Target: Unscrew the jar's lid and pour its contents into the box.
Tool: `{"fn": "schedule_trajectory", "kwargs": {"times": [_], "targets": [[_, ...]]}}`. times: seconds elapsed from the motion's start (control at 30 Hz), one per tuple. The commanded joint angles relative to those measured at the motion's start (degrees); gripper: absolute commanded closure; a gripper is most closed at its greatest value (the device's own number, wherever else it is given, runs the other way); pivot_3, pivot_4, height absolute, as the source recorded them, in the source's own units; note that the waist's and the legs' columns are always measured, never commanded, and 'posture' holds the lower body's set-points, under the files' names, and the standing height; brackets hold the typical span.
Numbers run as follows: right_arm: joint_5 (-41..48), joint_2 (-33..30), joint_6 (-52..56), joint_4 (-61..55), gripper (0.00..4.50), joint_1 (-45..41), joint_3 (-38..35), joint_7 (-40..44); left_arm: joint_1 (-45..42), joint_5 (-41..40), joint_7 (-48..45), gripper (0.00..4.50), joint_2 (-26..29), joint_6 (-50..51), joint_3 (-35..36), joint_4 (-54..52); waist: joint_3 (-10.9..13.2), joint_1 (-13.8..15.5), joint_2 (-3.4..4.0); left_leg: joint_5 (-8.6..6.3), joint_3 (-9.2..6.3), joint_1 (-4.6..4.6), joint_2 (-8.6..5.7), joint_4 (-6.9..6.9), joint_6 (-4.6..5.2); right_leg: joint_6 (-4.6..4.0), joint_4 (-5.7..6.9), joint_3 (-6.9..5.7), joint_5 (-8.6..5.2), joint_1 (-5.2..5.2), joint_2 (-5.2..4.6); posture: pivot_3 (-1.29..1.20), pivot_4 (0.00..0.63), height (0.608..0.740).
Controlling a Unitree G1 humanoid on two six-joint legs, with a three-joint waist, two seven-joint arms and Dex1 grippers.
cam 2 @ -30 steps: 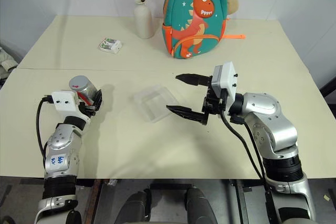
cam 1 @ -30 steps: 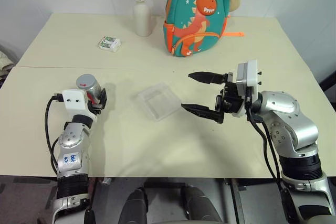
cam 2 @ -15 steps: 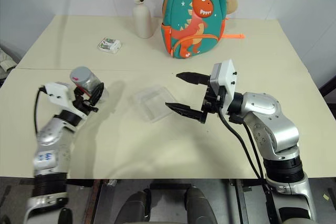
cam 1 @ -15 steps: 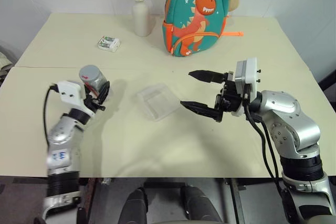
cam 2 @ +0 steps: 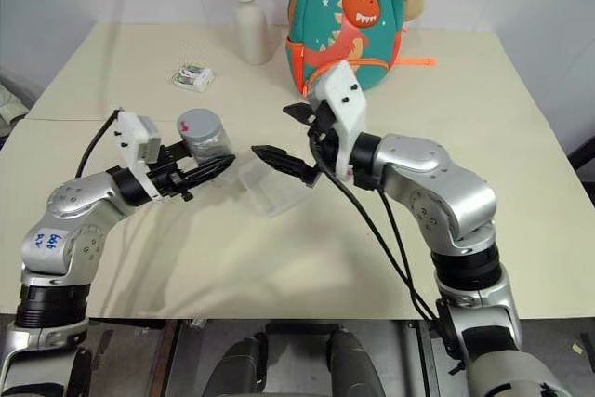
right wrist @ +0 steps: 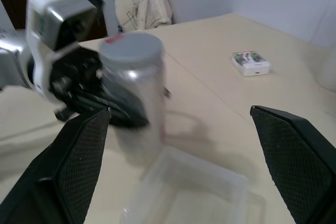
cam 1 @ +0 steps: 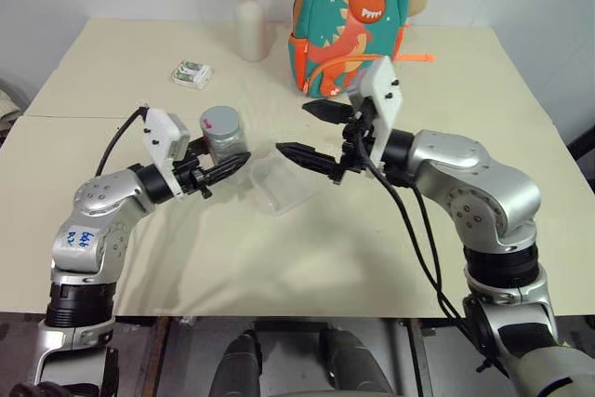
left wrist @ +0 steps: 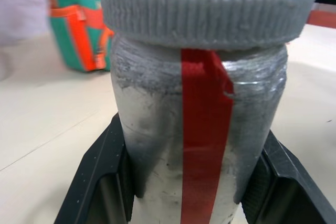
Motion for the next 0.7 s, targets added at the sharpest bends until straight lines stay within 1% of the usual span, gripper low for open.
{"fn": "schedule_trajectory", "kwargs": {"times": [0.03,0.4,0.7], "targets": [[-0.9,1.7,-0.1,0.1,0.0,-1.9,0.5,-1.5,-1.4,-0.1,-0.5,2.45,-0.3,0.2,-0.7,-1.9,0.0,0.0,0.0,0.01,-0.02,-0.01,0.01,0.0,-0.01,-0.04,0.05,-0.02,-0.02,-0.03,0.01,0.0,0.15,0.74],[-4.9,6.2,-1.2,6.3,0.0,-4.6,2.5,-2.9,-3.4,-0.3,-0.8,2.45,-2.9,1.2,-2.8,-0.9,0.0,-0.1,0.0,0.1,-0.03,0.02,-0.03,0.34,-0.02,-0.06,0.47,-0.01,-0.03,-0.04,0.03,0.0,0.15,0.74],[-4.6,8.0,-0.5,7.0,0.0,-5.4,2.6,-1.4,-4.1,1.2,-1.5,2.45,-5.0,0.7,-4.4,0.1,0.0,-0.1,0.0,0.11,-0.03,0.01,-0.03,0.31,-0.02,-0.06,0.46,-0.01,-0.03,-0.05,0.04,0.0,0.15,0.74]]}}
